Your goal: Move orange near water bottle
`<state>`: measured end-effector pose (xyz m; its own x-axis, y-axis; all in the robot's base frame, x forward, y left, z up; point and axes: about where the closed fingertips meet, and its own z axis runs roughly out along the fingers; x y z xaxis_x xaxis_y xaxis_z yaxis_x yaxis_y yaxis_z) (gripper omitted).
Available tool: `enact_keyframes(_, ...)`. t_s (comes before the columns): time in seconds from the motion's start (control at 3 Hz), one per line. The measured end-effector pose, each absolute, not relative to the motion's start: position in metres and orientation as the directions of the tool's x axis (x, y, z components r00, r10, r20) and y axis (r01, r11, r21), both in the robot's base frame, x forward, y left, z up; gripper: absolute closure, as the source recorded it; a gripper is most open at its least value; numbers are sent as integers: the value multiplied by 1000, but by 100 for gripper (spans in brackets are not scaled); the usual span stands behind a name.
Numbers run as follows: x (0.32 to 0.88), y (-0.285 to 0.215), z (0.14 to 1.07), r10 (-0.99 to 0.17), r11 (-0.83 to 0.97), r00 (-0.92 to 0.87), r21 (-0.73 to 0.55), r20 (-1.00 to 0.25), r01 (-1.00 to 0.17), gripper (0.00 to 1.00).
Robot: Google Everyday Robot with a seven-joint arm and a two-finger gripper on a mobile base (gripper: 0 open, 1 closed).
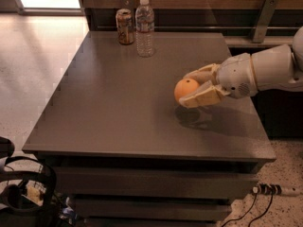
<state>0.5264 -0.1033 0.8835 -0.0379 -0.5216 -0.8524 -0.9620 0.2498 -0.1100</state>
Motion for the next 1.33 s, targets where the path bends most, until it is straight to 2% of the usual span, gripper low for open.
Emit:
enact_keyframes(0.67,642,-158,912,-564,387,-129,-122,-816,-914,100)
enact_keyframes(1.33,728,-168,936,-532,455,-61,-225,-844,-862,100)
